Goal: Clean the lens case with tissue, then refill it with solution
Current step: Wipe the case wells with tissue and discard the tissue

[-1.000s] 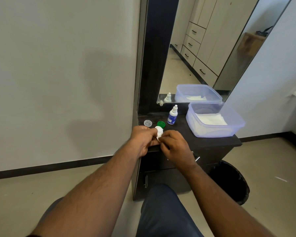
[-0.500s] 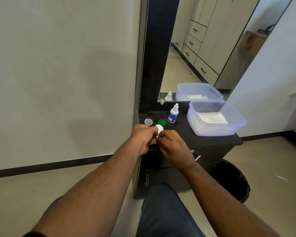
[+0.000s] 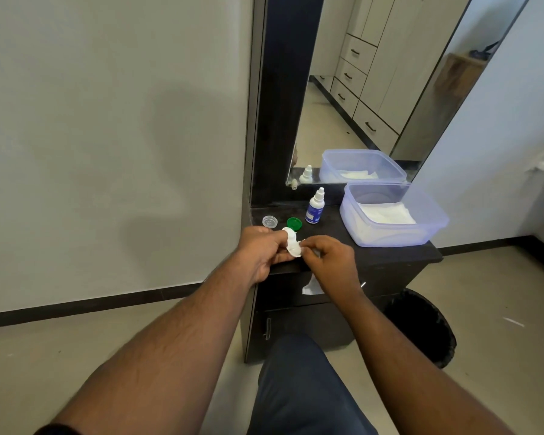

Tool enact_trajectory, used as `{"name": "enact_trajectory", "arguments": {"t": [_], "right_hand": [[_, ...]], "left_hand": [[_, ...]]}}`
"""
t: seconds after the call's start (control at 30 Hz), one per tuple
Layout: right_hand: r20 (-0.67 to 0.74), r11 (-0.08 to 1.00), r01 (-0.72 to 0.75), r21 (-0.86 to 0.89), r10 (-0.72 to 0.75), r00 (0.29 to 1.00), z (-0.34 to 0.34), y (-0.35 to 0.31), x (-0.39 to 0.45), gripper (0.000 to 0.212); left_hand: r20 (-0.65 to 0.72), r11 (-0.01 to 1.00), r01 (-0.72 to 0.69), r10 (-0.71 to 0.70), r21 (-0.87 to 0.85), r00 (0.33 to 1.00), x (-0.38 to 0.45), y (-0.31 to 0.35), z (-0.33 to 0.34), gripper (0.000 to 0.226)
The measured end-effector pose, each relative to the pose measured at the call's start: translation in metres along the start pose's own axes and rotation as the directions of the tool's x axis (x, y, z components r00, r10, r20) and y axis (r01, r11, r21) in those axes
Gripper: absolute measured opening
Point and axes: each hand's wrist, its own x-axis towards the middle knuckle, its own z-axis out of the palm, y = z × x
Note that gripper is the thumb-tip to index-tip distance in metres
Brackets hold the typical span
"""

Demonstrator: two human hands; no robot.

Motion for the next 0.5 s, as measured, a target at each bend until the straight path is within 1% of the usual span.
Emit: {"name": "enact_trajectory", "arguments": {"t": [0.03,0.13,0.17,0.27,0.33,0.4,0.5], "right_hand": [[0.000,1.000,0.016,-0.002,-0.016,1.000,-0.001,0.000,-0.001,0.012],[0.043,0.990,0.135,-0.049,-0.133,0.990,0.000,-0.005,-0.004,0.012],[0.038,0.991,0.123,-0.049,-0.121,0.992,0.000,-0.006,-0.005,0.012],[-0.036,0.998,-0.053,-0.016,0.052,0.998,0.001,-0.006,-0.006,0.013],[-0.034,0.987,-0.158,-0.016,0.158,0.987,0.004,-0.012,-0.009,0.016],[-0.043,0.958,-0.285,0.025,0.285,0.957,0.006,-0.020,-0.012,0.018],[-0.046,0.876,-0.454,0.160,0.466,0.883,0.007,-0.027,-0.013,0.016]], "left_hand": [[-0.001,1.000,0.002,-0.002,0.005,1.000,-0.001,0.000,0.000,0.015],[-0.012,1.000,0.015,-0.015,0.016,1.000,0.000,0.001,0.000,0.014],[-0.014,1.000,0.017,-0.016,0.018,1.000,0.000,0.001,0.000,0.013],[-0.019,1.000,0.014,-0.014,0.005,1.000,0.001,0.000,0.000,0.015],[-0.026,1.000,0.012,-0.012,-0.013,1.000,0.000,0.000,0.000,0.015],[-0.036,0.999,0.005,-0.006,-0.034,0.999,0.001,0.000,0.000,0.015],[-0.046,0.998,-0.011,0.008,-0.066,0.999,0.002,-0.001,0.001,0.014]]}}
